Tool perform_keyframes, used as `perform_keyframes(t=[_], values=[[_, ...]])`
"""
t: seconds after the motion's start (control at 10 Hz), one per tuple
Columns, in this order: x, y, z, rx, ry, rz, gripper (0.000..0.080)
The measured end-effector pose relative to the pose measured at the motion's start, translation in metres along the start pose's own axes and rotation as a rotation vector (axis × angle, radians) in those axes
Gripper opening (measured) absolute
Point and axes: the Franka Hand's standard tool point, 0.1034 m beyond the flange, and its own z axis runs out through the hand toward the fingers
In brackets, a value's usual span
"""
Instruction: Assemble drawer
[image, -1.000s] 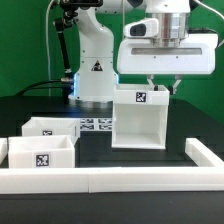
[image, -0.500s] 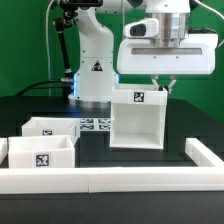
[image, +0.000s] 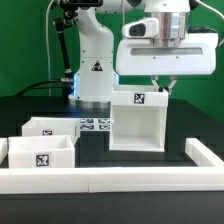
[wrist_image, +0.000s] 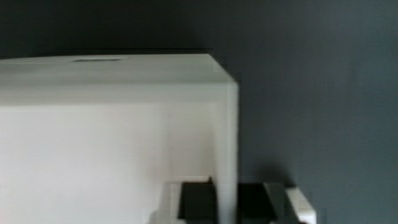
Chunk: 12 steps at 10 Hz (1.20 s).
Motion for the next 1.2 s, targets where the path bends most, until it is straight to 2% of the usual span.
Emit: perform_keyframes(t=[0.4, 1.2], values=[[0.051, -0.017, -0.002, 0.031, 0.047, 0.004, 0.0038], [0.051, -0.017, -0.002, 0.031, 0.047, 0.004, 0.0038]])
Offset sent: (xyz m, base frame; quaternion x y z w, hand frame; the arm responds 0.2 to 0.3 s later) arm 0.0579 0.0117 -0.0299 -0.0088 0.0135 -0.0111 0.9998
